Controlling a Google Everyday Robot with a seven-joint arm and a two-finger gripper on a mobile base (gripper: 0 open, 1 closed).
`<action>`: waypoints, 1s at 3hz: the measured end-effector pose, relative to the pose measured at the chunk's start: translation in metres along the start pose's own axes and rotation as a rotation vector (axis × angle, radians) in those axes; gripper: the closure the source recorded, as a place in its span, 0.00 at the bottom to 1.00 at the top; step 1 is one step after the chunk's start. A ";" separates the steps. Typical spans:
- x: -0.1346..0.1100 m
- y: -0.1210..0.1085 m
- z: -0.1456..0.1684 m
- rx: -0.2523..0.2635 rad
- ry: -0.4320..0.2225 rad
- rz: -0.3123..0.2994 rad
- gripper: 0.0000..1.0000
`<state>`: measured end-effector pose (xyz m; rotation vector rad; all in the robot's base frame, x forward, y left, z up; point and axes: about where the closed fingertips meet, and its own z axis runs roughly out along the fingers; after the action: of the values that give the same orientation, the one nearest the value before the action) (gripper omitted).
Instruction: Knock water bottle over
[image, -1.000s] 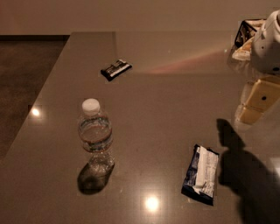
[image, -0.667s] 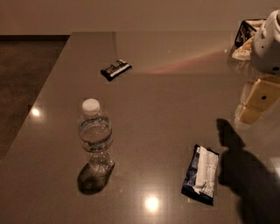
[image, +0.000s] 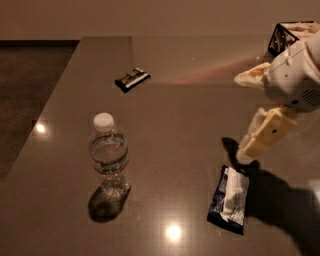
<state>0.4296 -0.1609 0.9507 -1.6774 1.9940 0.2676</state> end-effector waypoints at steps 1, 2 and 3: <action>-0.029 0.023 0.019 -0.049 -0.184 -0.030 0.00; -0.072 0.049 0.026 -0.084 -0.357 -0.040 0.00; -0.111 0.065 0.037 -0.126 -0.480 -0.015 0.00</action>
Offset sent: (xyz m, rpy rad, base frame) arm -0.0582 0.1459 0.0338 0.6296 -0.0206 0.2123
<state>0.3880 -0.0342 0.9637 -1.5214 1.6316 0.7291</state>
